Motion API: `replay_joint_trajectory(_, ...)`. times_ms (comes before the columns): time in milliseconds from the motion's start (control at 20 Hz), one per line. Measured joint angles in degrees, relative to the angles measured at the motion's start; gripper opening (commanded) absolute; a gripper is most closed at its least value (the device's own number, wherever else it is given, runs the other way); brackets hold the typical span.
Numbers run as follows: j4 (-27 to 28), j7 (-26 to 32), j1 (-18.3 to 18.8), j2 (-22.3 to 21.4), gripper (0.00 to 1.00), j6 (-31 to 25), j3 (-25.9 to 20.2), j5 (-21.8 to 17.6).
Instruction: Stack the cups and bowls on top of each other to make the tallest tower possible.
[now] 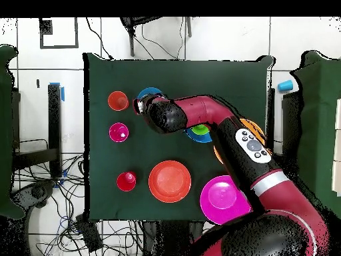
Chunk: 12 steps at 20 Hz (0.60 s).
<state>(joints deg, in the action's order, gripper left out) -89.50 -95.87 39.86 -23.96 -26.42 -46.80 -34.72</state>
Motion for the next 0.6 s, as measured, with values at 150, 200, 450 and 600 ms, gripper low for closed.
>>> replay_joint_trajectory(150,-0.02,0.0,-0.17,0.1,1.0,-0.01,-0.06,-0.17)
replay_joint_trajectory(200,-0.01,0.0,-0.29,0.12,1.0,-0.11,-0.02,-0.26)
replay_joint_trajectory(450,1.71,0.0,-3.34,1.15,1.0,-4.23,1.55,-1.08)
replay_joint_trajectory(600,3.17,0.0,-5.5,2.65,1.0,-9.35,2.22,-1.15)
